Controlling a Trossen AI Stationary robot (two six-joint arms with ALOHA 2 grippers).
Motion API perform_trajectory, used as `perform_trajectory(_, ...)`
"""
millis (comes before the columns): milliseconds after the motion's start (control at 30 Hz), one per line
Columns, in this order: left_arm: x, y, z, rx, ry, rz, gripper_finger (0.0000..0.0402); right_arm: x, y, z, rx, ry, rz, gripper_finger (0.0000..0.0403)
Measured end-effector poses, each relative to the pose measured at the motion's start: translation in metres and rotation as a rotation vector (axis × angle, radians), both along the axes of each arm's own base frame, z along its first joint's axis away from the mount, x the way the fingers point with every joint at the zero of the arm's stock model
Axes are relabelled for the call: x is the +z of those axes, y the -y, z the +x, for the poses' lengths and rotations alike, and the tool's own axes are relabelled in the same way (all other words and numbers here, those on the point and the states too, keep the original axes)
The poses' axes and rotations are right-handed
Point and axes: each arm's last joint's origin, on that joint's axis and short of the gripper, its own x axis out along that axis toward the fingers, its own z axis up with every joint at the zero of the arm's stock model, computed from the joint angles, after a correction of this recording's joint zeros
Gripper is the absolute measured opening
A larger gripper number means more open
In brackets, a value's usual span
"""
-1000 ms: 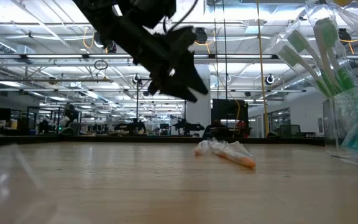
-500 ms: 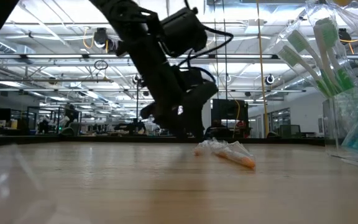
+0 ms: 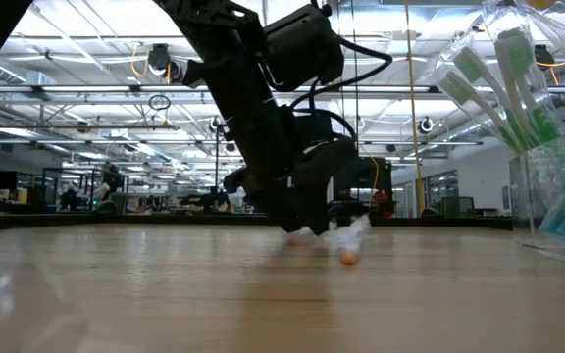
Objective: Pick & Place toothbrushing station
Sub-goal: Put the orange toothbrush into the bottom section of the transparent organizer
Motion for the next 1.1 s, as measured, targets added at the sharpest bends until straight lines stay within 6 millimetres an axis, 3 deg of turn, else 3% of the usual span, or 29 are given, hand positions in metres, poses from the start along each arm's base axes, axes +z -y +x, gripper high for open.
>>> perform_trajectory(133, 0.002, 0.001, -0.009, 0.003, -0.080, 0.029, 0.0227, -0.002, 0.000, -0.001, 0.000, -0.020, -0.014, 0.0000)
perform_trajectory(500, 0.001, -0.004, -0.011, 0.021, -0.102, 0.005, 0.0220, -0.004, 0.000, -0.001, 0.005, -0.021, -0.037, 0.0000)
perform_trajectory(633, 0.001, -0.007, -0.010, 0.010, -0.105, -0.034, 0.0165, -0.002, 0.001, -0.001, 0.003, -0.007, -0.044, 0.0000)
perform_trajectory(833, 0.001, -0.009, -0.010, -0.053, -0.125, -0.004, 0.0034, 0.004, 0.008, -0.005, -0.113, 0.029, -0.083, 0.0000)
perform_trajectory(1000, 0.009, -0.013, -0.013, -0.094, -0.143, 0.127, 0.0027, 0.015, 0.022, -0.015, -0.318, 0.072, -0.144, 0.0000)
perform_trajectory(1100, 0.031, -0.018, -0.019, -0.105, -0.132, 0.226, 0.0023, 0.022, 0.033, -0.024, -0.504, 0.094, -0.174, 0.0000)
